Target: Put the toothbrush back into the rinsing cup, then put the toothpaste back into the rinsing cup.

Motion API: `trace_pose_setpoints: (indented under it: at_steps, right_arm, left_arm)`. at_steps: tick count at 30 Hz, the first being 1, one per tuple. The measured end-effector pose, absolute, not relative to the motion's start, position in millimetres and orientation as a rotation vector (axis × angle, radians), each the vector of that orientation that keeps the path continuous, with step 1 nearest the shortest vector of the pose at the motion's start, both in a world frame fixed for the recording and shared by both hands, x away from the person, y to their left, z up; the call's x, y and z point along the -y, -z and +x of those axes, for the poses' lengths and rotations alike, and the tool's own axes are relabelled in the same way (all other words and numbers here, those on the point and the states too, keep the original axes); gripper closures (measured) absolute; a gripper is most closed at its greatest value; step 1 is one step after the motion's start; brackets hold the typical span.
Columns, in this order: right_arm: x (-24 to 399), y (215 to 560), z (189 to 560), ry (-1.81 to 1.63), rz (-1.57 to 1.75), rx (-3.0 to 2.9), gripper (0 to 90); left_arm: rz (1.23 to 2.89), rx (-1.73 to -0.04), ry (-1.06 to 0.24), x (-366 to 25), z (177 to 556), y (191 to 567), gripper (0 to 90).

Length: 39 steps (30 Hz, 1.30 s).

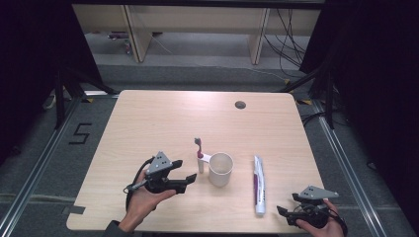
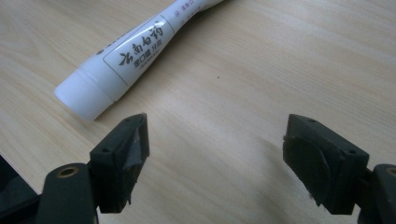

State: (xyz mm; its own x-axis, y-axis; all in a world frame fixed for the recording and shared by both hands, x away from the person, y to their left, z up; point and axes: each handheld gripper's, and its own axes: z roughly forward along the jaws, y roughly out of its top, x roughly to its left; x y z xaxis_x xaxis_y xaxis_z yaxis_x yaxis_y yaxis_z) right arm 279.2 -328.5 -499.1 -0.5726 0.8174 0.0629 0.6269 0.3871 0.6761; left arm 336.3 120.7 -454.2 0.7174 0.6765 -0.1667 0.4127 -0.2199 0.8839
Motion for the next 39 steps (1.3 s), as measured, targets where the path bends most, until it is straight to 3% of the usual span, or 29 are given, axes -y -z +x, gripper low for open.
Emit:
trace_pose_setpoints:
  at_steps: [39]
  right_arm:
    - [332.0, 497.6, 276.9, -0.955, 1.306, -2.38, 23.3]
  left_arm:
    - [2.0, -0.89, -0.302, -140.5, 281.4, 495.2, 20.1]
